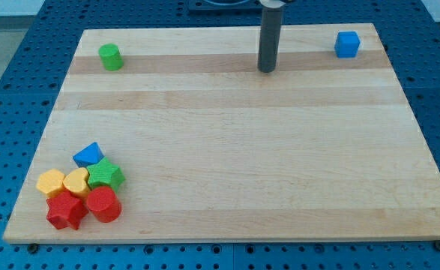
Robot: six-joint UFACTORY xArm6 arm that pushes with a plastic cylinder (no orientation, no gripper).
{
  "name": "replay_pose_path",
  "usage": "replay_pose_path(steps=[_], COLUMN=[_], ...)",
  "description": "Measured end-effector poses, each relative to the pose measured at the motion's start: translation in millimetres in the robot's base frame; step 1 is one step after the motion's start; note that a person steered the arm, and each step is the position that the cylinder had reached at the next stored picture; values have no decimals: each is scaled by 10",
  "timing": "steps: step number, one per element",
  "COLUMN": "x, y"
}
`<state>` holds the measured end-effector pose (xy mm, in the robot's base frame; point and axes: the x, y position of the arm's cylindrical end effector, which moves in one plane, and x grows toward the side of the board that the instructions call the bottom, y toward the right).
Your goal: Move your arm to the center left
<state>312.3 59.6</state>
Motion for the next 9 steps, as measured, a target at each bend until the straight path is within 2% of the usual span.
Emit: replay_pose_path(steps=[4,7,9], x=[128,891,1219], y=[-1136,-2399,-3118])
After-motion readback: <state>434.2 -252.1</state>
